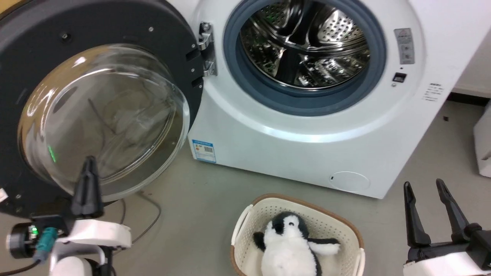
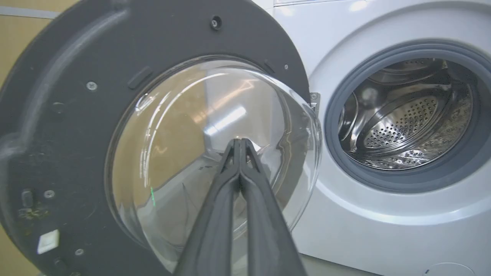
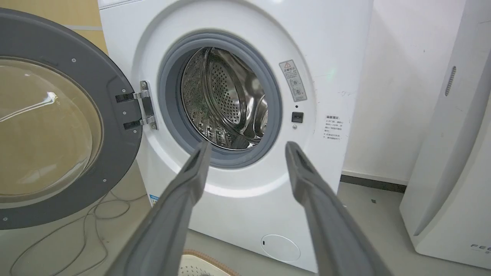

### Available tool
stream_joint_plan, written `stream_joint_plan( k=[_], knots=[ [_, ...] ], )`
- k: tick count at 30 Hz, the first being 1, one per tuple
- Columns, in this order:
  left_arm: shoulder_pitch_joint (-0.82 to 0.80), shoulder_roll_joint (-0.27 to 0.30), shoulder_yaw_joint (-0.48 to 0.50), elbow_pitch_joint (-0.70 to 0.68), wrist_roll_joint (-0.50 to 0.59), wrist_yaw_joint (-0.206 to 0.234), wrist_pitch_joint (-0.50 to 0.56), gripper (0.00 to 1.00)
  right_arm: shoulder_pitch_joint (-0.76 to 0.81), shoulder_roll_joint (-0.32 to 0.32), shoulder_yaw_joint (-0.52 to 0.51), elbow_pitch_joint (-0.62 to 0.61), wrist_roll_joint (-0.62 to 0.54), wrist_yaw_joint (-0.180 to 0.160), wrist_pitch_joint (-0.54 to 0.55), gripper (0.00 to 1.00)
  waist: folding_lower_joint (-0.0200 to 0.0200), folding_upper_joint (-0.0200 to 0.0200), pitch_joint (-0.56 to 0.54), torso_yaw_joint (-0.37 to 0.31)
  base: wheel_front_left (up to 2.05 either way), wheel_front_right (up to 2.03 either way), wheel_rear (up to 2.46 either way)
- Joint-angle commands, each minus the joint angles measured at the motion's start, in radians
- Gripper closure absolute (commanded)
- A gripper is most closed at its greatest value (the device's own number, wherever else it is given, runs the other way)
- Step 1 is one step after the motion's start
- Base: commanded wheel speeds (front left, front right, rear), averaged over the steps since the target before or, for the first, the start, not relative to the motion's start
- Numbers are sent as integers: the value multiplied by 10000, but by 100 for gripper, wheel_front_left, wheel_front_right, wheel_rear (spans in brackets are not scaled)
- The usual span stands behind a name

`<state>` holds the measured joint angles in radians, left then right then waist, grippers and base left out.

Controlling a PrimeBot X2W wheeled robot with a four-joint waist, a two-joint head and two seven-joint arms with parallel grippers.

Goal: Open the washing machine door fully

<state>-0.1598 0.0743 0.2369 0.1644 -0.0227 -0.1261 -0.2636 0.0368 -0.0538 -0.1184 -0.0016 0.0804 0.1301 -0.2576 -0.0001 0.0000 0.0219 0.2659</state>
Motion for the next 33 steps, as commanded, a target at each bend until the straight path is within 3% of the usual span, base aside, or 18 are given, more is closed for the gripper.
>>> stream_joint_plan(
  k=[1,12,14,30,31,33],
  knots=[
    [113,-45,-134,-33,-78,-20,18,100,138,34,-49,-74,29,6,-42,0,1,0,-108,-133,0,0,0],
    [819,-204,-1557,166,-400,-21,18,100,465,35,-87,-127,177,6,-42,0,1,0,-339,-830,0,0,0],
    [907,-214,-1679,194,-459,-7,18,0,498,35,-37,-108,190,6,-42,0,1,0,-354,-970,0,0,0],
    [1623,-238,-2329,148,-622,418,18,0,729,35,389,116,302,6,-42,0,1,0,-455,-2035,0,0,0],
    [1470,-244,-2320,148,-603,396,2,100,618,8,375,107,189,-2,2,100,1,0,-451,-2027,0,0,0],
    [1466,-245,-2318,152,-597,389,5,100,613,8,364,107,173,-2,9,100,1,0,-451,-2035,0,0,0]
  ],
)
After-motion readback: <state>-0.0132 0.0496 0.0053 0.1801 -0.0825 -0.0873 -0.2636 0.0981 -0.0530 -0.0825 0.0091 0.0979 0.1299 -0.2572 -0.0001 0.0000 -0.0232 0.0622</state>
